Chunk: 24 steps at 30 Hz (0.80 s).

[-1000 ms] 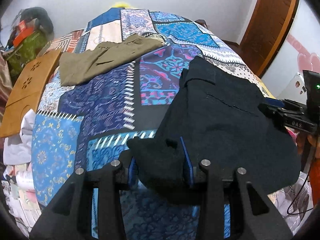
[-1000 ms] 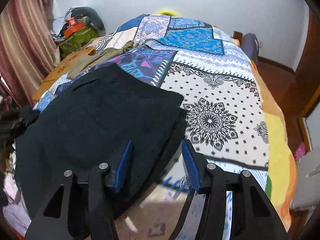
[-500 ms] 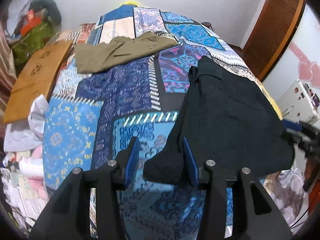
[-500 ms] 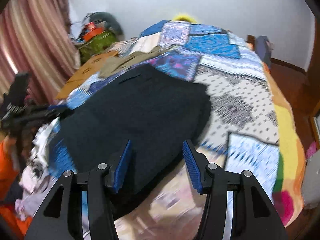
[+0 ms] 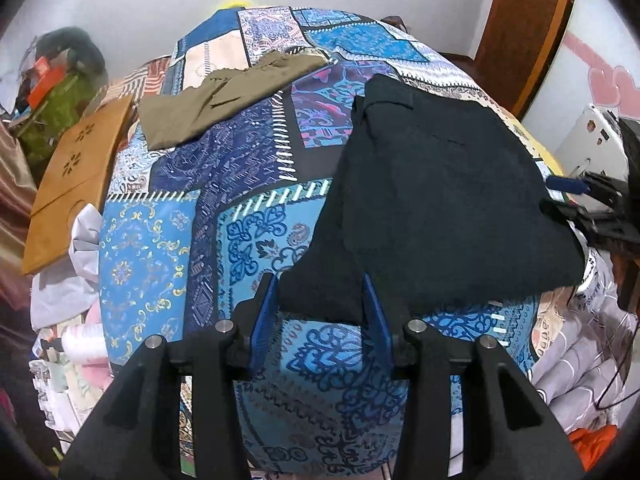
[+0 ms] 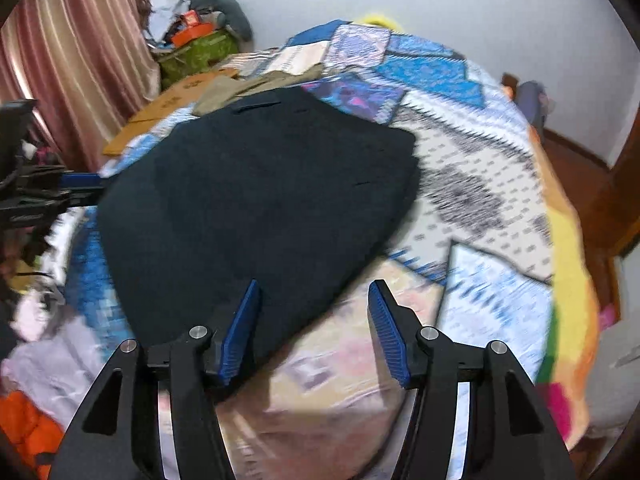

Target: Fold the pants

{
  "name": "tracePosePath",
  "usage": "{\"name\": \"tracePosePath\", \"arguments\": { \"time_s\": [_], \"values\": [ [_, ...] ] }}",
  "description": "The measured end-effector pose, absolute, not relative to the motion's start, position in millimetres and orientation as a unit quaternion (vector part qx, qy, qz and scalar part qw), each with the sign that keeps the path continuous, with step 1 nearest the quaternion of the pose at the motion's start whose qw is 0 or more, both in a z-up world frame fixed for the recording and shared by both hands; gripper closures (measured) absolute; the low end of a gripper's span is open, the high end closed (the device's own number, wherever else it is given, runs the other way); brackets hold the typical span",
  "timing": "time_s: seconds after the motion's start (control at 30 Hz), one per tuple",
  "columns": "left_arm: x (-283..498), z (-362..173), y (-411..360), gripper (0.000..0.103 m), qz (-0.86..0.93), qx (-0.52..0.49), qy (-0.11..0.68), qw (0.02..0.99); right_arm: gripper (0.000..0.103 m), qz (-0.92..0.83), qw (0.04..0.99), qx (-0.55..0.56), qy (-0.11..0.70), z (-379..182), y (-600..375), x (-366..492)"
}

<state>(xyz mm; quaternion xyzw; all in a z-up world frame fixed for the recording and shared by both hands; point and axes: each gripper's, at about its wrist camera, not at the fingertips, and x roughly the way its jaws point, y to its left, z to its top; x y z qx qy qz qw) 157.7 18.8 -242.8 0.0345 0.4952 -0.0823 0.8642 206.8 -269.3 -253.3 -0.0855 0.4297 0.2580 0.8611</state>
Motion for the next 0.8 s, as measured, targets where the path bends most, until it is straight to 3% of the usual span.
{"name": "tracePosePath", "arguments": {
  "time_s": [0.27, 0.57, 0.8],
  "values": [
    [161.9, -238.4, 1.7, 0.06, -0.119, 0.034, 0.51, 0.851, 0.051, 0.223, 0.868, -0.098, 0.432, -258.6, -284.1, 238.0],
    [206.4, -189.7, -7.8, 0.06, -0.138, 0.05, 0.451, 0.881, 0.05, 0.244, 0.873, -0.048, 0.419, -222.7, -290.8, 244.7],
    [265.2, -217.2, -57.8, 0.06, -0.202, 0.071, 0.476, 0.853, 0.051, 0.295, 0.867, -0.037, 0.4, -211.9, -250.3, 253.2]
  ]
}}
